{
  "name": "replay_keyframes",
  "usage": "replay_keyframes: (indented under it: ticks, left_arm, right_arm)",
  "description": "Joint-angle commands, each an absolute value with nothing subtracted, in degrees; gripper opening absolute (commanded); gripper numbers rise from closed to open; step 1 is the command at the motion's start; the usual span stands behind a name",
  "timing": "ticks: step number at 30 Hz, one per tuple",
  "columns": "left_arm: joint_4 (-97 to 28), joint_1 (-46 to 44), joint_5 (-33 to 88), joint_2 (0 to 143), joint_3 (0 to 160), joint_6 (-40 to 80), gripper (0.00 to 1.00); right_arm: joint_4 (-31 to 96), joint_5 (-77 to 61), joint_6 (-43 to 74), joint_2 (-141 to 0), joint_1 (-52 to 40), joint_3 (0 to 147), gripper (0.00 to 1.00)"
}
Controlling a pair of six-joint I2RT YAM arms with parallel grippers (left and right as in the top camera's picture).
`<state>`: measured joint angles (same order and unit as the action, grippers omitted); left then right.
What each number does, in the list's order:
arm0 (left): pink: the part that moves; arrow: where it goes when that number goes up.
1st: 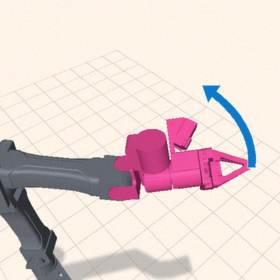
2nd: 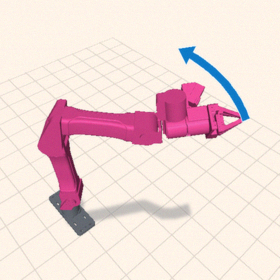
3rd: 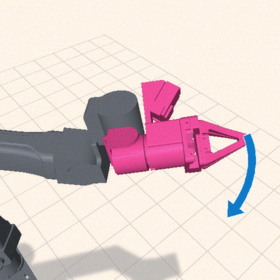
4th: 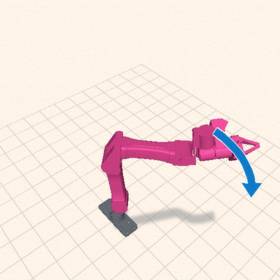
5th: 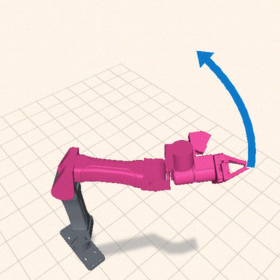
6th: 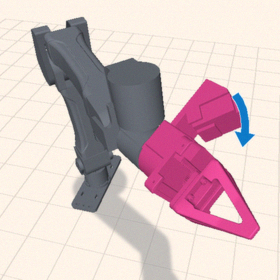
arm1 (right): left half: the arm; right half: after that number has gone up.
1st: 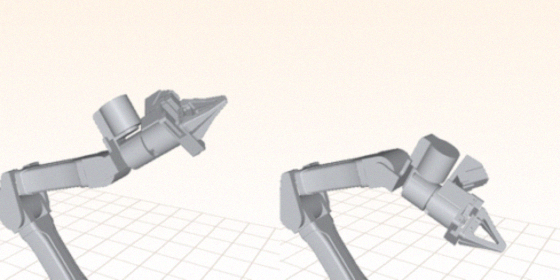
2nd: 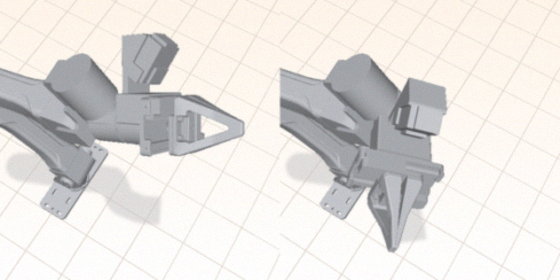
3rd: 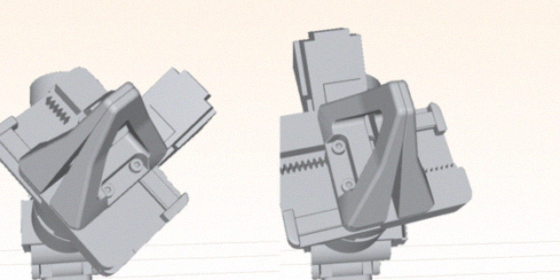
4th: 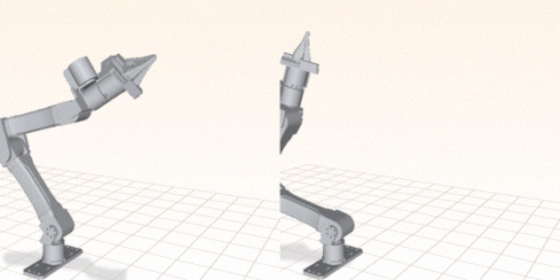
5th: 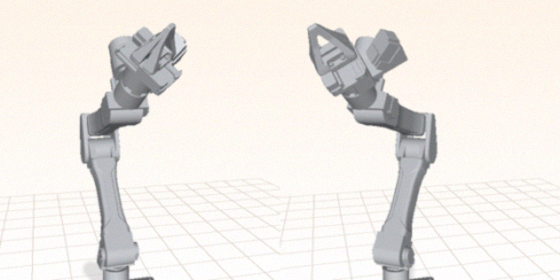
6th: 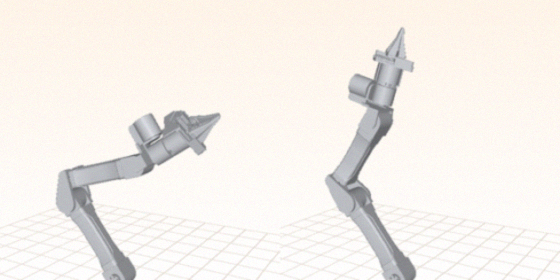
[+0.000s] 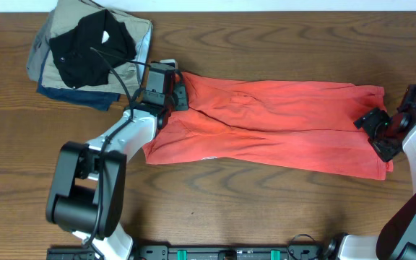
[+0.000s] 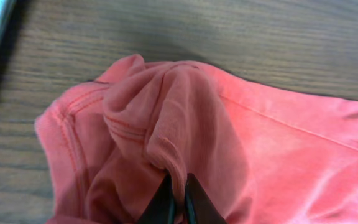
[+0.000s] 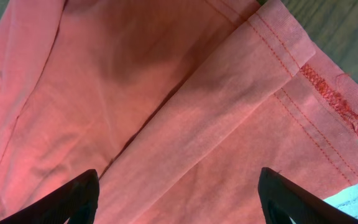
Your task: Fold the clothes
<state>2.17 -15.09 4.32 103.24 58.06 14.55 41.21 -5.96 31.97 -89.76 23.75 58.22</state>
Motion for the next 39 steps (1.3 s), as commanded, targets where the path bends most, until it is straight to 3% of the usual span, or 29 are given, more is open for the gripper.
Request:
replay_keyframes:
  ticks: [1, 11, 28, 34, 39]
  left_arm:
    - [0.9, -14.9, 4.1, 97.1, 59.6, 14.2, 0.06]
    - [-3.2, -14.9, 4.1, 85.5, 59.6, 15.5, 0.06]
    - [-8.0, -14.9, 4.0, 85.8, 59.6, 18.1, 0.06]
    - [-8.8, -14.9, 4.0, 86.1, 59.6, 18.1, 0.06]
    - [-8.8, -14.9, 4.1, 86.1, 59.6, 18.1, 0.06]
  right_arm:
    - [41.1, -5.4, 31.2, -90.5, 23.2, 58.8, 0.80]
    - [39.9, -5.4, 31.2, -90.5, 23.2, 58.8, 0.80]
    - [30.2, -5.4, 29.1, -90.8, 23.2, 58.8, 0.84]
    - [25.9, -6.8, 24.5, -92.8, 23.1, 60.2, 0.76]
    - [29.4, -4.1, 21.1, -99.6, 22.9, 67.3, 0.75]
